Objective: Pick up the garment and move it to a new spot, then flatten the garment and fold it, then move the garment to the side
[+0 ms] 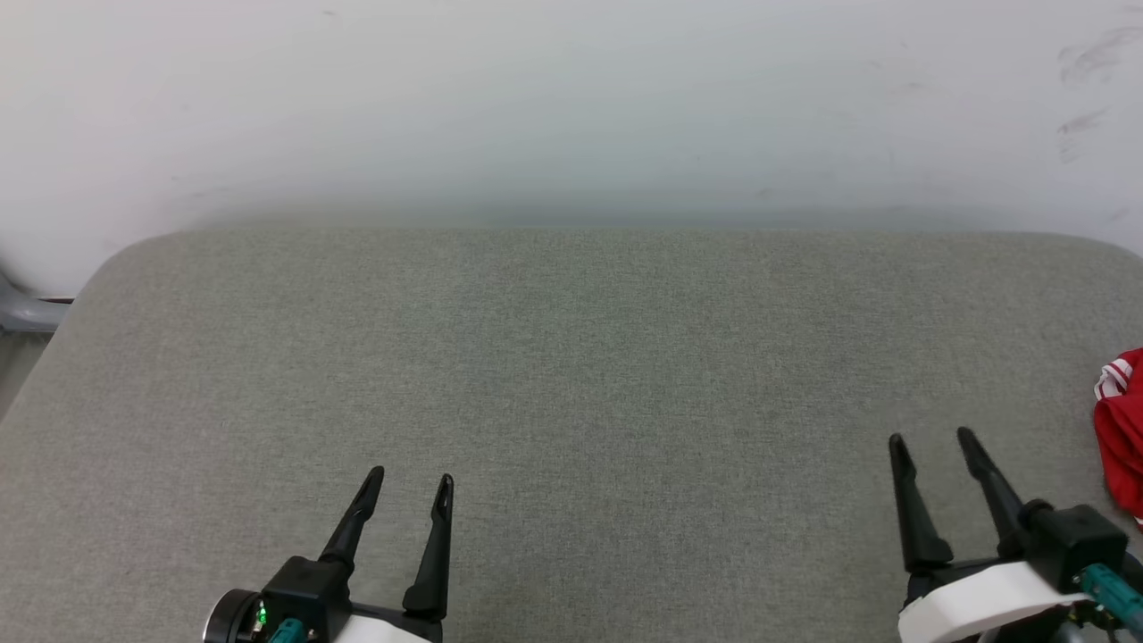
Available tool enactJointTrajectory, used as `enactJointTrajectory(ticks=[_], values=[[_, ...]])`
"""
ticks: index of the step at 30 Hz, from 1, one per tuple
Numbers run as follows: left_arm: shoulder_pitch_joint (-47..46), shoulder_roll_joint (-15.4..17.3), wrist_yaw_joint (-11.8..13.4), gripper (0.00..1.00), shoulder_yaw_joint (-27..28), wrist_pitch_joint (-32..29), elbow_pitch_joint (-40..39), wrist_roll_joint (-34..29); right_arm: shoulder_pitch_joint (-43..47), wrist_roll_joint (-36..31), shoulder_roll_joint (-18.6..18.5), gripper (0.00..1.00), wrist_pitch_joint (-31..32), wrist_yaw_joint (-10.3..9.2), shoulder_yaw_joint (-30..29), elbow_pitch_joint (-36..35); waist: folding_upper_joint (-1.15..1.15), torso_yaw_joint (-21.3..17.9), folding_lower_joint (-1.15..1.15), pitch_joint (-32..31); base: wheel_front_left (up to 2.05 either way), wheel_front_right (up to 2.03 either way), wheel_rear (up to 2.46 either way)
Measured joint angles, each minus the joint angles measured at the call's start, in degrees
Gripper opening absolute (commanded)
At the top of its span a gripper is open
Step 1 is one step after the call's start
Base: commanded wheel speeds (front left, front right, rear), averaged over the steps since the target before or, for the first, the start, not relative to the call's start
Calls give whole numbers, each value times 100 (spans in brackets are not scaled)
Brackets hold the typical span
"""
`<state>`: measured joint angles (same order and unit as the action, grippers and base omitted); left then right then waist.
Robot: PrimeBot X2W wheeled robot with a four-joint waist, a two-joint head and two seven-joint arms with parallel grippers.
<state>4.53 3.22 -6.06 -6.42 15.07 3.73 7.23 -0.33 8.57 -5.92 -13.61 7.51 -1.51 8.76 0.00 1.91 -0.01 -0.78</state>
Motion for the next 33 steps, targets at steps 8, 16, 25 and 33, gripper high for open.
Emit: enactJointTrajectory(ticks=[8, 16, 25, 33], values=[[3, -21, -57, 100, 4, 0, -11, -70, 58, -38, 154, 100, -102, 1, 87, 216, 0, 24, 1, 33, 0, 0, 0], [5, -31, -96, 100, 18, 0, 31, -220, 36, -40, 180, 100, -129, 0, 90, 221, 0, 1, 1, 47, 0, 0, 0], [4, -30, -93, 100, 101, 0, 58, -185, 35, -29, 203, 100, -134, 1, 74, 216, 0, -14, 1, 84, 0, 0, 0], [2, -30, -47, 100, 125, 0, -40, -153, 31, -9, 204, 100, -142, 0, 56, 200, 0, -1, 2, 88, 0, 0, 0]])
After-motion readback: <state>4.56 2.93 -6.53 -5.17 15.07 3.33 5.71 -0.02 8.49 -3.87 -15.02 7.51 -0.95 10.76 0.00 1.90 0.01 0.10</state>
